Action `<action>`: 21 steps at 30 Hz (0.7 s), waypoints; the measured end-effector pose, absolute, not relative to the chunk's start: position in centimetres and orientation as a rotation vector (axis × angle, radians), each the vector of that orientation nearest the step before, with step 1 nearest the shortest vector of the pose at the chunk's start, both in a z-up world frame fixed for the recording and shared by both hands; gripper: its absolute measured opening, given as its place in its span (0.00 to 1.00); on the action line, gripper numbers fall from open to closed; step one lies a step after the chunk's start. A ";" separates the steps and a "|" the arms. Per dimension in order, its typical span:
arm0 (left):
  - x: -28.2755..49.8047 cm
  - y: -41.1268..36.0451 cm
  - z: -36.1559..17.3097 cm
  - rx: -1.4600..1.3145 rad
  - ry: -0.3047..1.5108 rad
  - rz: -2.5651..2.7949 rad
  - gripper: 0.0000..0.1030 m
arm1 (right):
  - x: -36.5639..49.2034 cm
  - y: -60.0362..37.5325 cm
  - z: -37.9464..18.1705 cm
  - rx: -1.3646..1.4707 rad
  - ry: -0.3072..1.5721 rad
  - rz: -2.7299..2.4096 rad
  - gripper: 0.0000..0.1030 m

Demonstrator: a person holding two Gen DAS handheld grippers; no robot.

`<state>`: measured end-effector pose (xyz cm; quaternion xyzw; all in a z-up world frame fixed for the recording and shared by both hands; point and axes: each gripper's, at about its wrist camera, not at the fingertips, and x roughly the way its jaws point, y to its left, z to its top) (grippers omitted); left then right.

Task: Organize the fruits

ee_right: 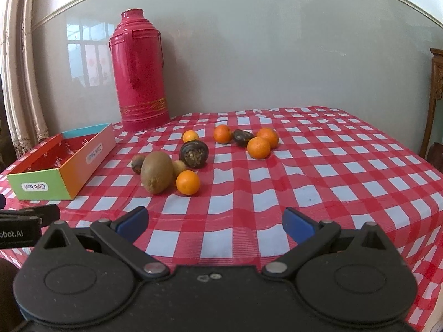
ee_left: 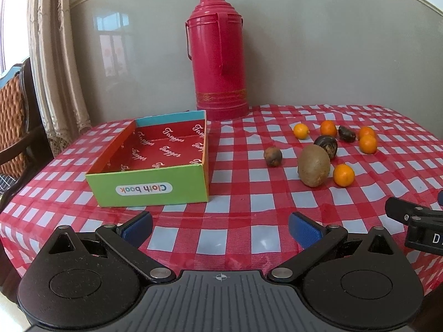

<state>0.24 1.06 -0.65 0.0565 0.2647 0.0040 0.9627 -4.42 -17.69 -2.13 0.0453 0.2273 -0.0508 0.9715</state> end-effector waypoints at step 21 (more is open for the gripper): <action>0.2 0.6 -0.3 0.143 0.516 -0.013 1.00 | -4.6 -18.0 -2.1 0.115 0.447 -0.104 0.95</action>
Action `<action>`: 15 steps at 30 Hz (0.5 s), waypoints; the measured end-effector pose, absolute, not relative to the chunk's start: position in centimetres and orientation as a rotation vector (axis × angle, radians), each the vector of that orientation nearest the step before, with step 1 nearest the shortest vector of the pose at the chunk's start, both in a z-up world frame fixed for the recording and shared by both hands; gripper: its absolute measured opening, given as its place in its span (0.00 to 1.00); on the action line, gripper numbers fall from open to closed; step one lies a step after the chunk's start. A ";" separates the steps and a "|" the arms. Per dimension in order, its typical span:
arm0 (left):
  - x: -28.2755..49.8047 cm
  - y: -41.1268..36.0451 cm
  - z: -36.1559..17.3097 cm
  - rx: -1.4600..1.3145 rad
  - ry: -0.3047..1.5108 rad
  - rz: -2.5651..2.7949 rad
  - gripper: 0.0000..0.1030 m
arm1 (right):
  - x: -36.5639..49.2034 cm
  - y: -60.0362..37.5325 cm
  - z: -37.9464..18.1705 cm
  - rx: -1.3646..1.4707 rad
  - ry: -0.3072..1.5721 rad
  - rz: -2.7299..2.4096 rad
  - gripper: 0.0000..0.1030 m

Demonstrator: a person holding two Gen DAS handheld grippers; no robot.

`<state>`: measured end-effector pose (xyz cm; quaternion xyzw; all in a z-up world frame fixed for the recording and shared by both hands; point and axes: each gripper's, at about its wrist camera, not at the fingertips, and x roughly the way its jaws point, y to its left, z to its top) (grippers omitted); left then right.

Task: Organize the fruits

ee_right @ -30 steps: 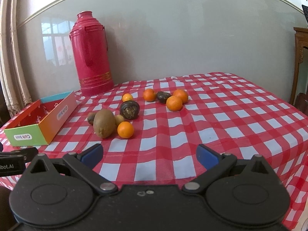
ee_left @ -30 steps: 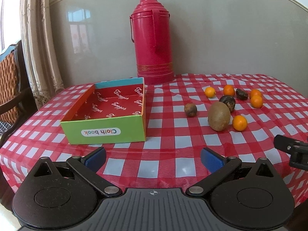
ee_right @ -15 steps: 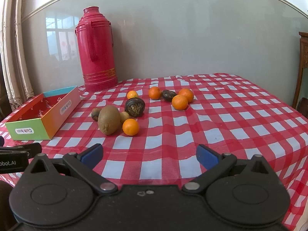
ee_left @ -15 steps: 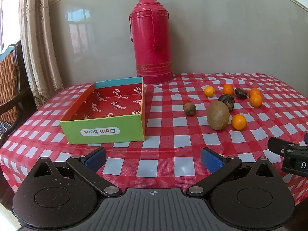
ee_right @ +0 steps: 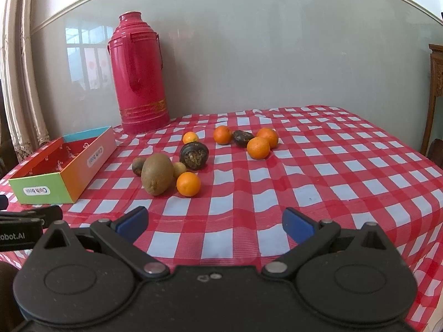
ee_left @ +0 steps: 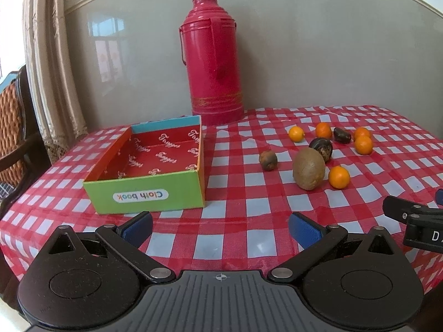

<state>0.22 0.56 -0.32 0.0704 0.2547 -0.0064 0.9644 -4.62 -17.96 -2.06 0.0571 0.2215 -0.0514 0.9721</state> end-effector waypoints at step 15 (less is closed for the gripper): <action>1.7 -4.6 1.7 0.333 0.420 -0.165 1.00 | -7.3 -22.6 -1.1 0.283 0.292 -0.236 0.95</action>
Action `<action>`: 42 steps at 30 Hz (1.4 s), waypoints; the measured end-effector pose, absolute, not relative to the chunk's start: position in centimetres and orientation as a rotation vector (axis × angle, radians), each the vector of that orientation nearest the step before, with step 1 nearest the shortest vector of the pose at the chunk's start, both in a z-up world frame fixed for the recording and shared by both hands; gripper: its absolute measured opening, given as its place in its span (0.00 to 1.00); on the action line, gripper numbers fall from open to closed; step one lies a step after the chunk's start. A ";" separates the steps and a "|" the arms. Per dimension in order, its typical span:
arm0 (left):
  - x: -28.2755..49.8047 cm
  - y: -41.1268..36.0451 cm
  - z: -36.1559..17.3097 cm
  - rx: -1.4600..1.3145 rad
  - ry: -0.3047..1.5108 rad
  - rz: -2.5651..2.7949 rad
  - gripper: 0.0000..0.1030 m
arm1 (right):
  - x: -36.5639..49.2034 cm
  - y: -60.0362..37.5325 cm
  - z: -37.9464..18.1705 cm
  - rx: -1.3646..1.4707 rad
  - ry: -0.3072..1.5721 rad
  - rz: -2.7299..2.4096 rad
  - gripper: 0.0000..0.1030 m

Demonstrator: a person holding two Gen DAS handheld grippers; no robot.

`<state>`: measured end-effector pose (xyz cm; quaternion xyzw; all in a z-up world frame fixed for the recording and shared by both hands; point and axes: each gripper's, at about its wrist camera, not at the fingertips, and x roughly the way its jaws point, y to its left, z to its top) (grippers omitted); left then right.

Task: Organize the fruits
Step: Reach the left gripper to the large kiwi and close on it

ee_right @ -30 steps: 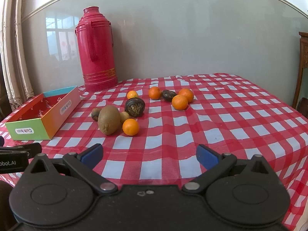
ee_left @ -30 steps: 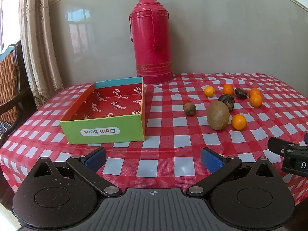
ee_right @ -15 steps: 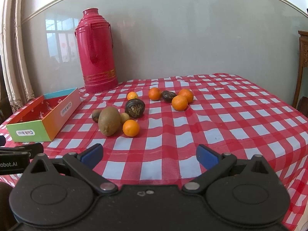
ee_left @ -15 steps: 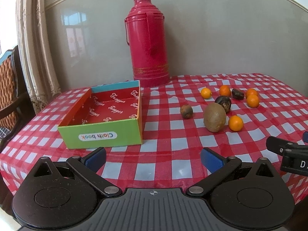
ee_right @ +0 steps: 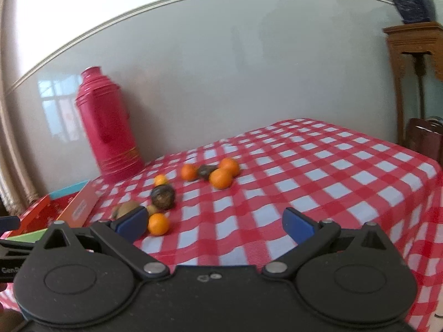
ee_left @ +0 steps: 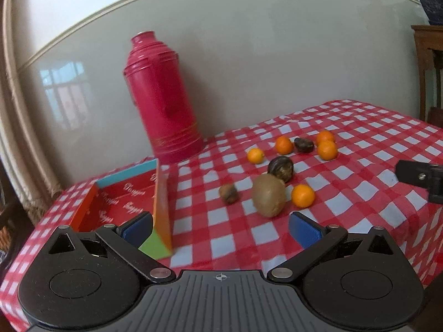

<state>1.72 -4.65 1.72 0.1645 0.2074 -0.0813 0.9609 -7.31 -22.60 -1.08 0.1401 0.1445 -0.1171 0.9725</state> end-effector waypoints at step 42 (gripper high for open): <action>12.4 -9.1 -3.2 0.189 0.574 -0.305 0.44 | -3.6 -27.7 -3.1 0.383 0.268 -0.341 0.95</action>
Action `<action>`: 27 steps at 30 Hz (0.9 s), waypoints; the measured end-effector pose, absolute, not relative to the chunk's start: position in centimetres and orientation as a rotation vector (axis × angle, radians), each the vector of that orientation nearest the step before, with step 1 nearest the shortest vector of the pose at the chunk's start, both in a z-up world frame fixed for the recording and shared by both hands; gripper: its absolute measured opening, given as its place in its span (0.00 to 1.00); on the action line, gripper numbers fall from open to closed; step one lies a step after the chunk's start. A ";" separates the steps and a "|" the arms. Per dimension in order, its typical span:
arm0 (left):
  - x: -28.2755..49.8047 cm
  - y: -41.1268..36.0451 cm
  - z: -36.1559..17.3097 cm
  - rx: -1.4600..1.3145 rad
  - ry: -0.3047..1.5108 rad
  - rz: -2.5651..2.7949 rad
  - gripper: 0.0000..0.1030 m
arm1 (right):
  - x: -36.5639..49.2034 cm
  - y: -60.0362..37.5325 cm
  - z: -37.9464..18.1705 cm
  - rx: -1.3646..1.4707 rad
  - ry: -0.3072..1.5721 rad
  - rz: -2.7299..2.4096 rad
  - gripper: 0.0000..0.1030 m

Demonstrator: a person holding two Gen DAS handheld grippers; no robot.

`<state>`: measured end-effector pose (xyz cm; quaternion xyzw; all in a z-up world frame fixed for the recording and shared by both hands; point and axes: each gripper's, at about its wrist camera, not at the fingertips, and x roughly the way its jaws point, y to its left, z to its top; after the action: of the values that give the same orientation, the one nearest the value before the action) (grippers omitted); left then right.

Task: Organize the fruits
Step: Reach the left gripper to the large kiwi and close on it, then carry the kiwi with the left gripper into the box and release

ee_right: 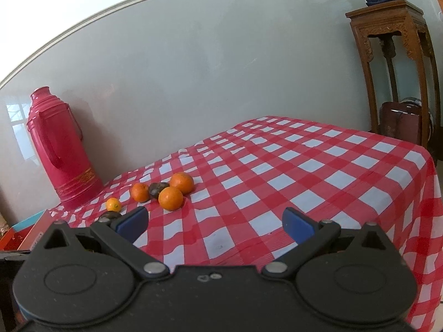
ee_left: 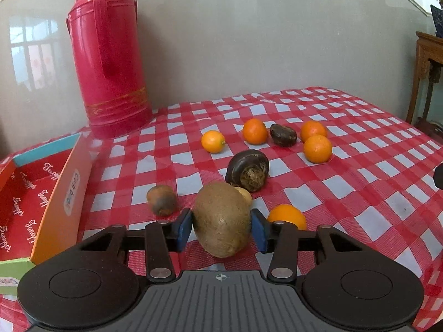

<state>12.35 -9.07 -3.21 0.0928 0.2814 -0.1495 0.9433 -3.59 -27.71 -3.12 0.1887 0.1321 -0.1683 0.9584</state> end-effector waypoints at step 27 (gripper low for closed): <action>15.6 6.7 1.3 0.084 0.517 0.138 0.42 | -1.7 -24.0 -3.1 0.342 0.298 -0.261 0.95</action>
<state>15.61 6.72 1.30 0.0416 0.2556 0.0679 0.9635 -1.68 -24.03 -3.13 0.1691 0.1475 -0.1292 0.9659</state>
